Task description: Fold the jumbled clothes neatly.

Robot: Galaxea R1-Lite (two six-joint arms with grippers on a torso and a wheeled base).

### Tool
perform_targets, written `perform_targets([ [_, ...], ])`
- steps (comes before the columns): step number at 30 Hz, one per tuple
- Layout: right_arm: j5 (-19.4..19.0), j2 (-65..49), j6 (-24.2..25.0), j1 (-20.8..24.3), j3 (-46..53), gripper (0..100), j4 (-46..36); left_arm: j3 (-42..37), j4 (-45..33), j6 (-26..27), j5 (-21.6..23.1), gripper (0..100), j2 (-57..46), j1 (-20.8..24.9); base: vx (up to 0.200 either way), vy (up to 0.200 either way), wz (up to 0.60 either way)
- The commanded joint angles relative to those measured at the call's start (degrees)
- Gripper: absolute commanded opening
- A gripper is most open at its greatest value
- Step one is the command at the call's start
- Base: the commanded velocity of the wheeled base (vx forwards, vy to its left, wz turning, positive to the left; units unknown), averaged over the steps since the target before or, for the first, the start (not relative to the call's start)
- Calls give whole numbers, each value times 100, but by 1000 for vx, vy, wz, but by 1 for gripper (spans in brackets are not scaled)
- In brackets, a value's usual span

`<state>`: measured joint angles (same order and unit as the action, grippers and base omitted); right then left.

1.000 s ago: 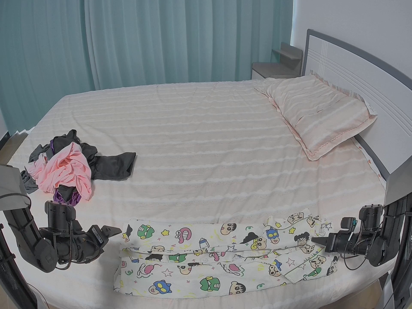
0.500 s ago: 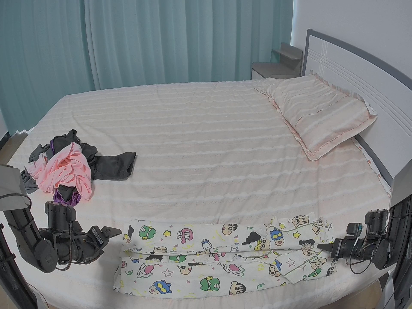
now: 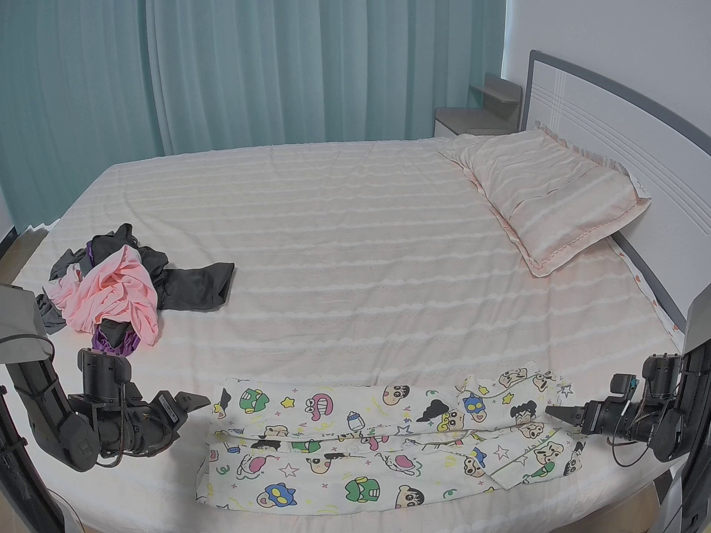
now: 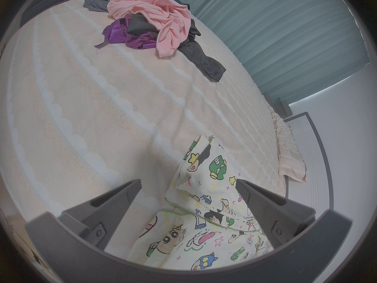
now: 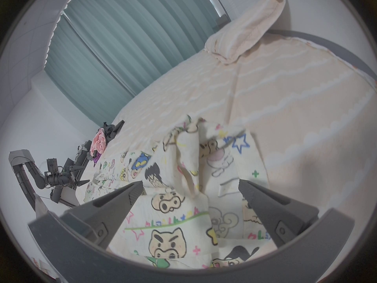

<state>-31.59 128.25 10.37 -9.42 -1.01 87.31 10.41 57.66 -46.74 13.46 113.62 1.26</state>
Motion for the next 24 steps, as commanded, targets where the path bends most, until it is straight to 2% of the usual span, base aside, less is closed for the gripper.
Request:
perform_targets([
  [1, 3, -801, 61, 239, -66, 100, 32, -30, 52, -11, 8, 100, 11, -3, 0, 0, 0],
  [4, 170, -933, 360, 740, -286, 100, -65, -74, 149, -19, 96, 100, 11, 6, 0, 0, 0],
  [8, 1111, -678, 1283, 1725, -997, 100, -109, -171, 246, -11, 210, 100, -15, 24, 0, 0, 0],
  [11, 1638, -300, 1784, 2278, -1542, 100, -197, -232, 298, -11, 315, 100, -6, 24, 0, 0, 0],
  [15, 2025, 113, 2039, 2639, -2105, 100, -399, -268, 298, -11, 482, 100, -15, 33, 0, 0, 0],
  [18, 2148, 245, 2285, 2814, -2342, 100, -654, -268, 298, -11, 491, 100, 3, 33, 0, 0, 0],
  [24, 2350, 421, 2346, 2814, -2421, 100, -1058, -268, 298, -11, 500, 100, 11, 33, 0, 0, 0],
])
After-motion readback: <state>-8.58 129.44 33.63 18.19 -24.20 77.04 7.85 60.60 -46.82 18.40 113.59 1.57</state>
